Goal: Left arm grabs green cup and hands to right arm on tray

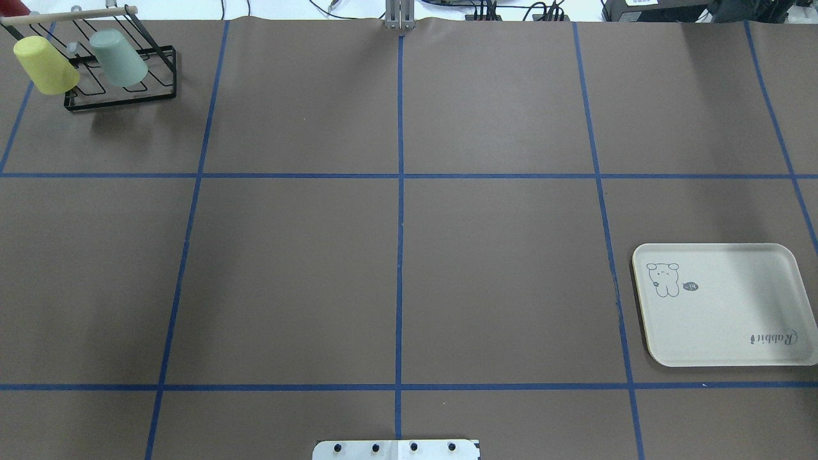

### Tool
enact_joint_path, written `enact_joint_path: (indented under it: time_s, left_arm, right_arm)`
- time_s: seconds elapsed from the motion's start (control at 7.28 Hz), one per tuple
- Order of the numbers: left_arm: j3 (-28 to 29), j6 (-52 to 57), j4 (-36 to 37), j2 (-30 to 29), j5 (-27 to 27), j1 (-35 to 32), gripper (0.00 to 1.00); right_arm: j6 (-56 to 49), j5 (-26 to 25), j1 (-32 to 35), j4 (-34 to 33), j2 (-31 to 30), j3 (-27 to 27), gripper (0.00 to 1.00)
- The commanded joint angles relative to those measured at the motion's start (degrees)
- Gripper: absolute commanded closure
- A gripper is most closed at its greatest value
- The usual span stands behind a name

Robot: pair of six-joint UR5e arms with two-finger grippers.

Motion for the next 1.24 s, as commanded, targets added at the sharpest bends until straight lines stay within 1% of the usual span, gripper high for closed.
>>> enact_joint_path:
  time_s: [0.0, 0.41, 0.82, 1.1]
  left_arm:
    - [0.09, 0.00, 0.02, 0.02, -0.08, 0.10, 0.00]
    - [1.67, -0.09, -1.46, 0.19, -0.07, 0.19, 0.00]
    - [1.15, -0.53, -2.00, 0.19, -0.60, 0.19, 0.00]
    - [1.15, -0.79, -1.73, -0.59, -1.92, 0.80, 0.00]
  right_arm:
    - [-0.04, -0.02, 0.04, 0.00, 0.15, -0.23, 0.00]
    - [0.05, -0.02, -0.05, 0.00, 0.16, -0.32, 0.00]
    - [0.14, 0.16, -0.05, -0.09, 0.16, -0.15, 0.00]
    - [-0.12, 0.77, -0.23, 0.09, 0.07, 0.20, 0.00]
